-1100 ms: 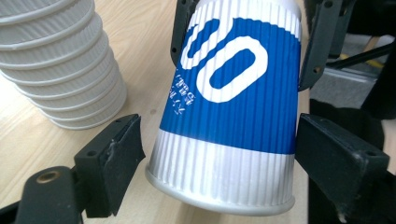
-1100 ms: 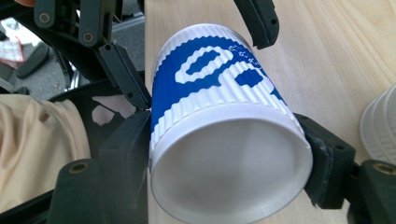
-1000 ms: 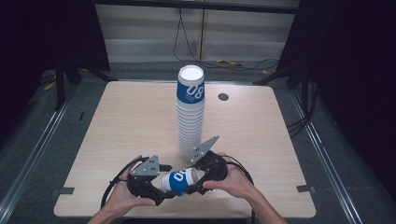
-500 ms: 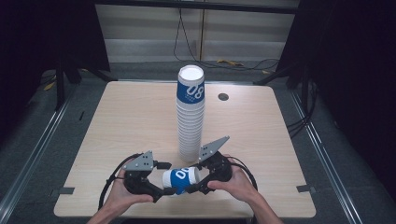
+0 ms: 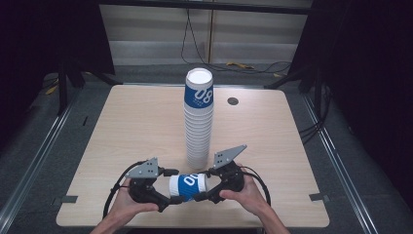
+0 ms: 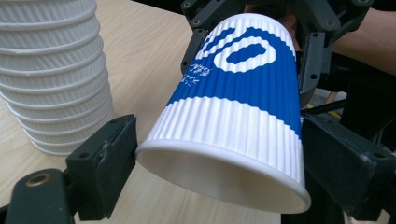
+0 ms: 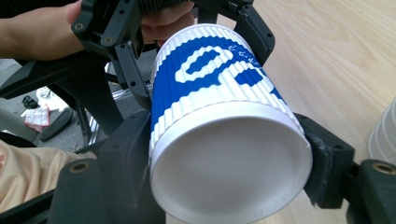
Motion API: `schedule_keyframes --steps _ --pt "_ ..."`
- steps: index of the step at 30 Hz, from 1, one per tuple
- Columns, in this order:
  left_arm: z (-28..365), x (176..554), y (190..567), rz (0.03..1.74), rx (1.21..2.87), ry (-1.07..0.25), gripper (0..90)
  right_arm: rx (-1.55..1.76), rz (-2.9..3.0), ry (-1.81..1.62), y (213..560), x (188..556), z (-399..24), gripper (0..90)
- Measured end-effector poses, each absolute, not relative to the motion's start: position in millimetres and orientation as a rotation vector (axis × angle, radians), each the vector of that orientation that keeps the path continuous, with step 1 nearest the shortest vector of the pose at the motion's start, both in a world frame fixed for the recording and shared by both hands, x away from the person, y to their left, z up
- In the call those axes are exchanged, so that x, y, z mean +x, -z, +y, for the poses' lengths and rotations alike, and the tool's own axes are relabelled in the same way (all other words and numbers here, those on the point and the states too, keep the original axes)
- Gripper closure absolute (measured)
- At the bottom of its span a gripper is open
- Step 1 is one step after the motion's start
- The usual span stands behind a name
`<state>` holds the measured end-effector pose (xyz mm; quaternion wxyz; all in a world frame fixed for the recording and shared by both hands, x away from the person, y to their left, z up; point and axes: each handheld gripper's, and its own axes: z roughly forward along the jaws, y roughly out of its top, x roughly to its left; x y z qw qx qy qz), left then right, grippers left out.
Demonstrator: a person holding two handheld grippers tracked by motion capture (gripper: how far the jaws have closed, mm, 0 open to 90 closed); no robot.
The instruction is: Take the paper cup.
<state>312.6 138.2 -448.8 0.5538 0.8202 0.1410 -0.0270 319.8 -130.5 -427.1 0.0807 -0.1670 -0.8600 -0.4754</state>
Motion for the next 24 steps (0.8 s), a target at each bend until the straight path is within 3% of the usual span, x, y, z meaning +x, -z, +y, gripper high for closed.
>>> schedule_keyframes --steps 24 --pt "143.0 316.1 452.3 0.394 1.843 0.113 11.4 -0.559 -2.431 1.644 429.7 319.2 -140.3 27.6"
